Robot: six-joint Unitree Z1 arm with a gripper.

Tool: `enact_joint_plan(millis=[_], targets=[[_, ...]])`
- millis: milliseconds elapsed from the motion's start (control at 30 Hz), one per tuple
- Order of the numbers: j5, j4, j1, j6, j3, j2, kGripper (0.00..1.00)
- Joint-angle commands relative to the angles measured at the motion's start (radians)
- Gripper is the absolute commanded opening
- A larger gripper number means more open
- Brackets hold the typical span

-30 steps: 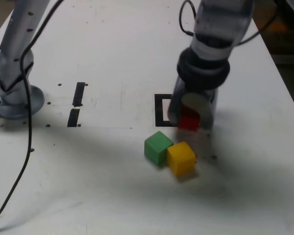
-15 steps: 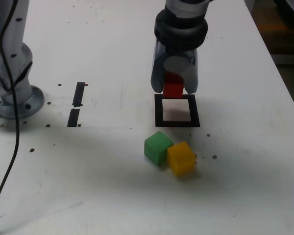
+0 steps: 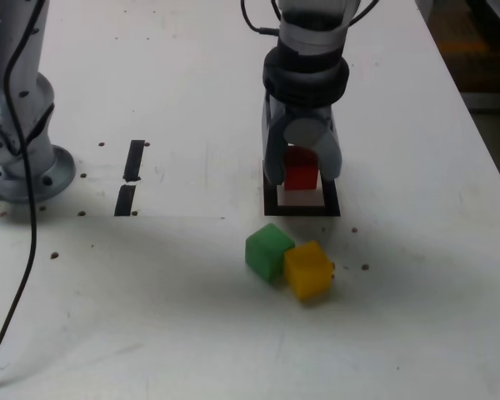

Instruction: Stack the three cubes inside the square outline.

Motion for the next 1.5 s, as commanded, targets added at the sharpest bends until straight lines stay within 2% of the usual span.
enact_joint_plan(millis=[0, 433, 667, 833, 1067, 1300, 1467], targets=[[0.0, -0.004, 0.002, -0.001, 0.004, 0.003, 0.11], [0.005, -0.06, 0.004, 0.004, 0.036, 0.021, 0.15], [0.027, -0.064, 0.013, 0.016, 0.049, 0.023, 0.22], [0.028, -0.063, 0.02, 0.031, 0.06, 0.022, 0.26], [0.026, -0.072, 0.02, 0.044, 0.061, 0.02, 0.27], [0.023, -0.08, 0.02, 0.052, 0.058, 0.02, 0.35], [0.019, -0.083, 0.02, 0.053, 0.059, 0.022, 0.45]])
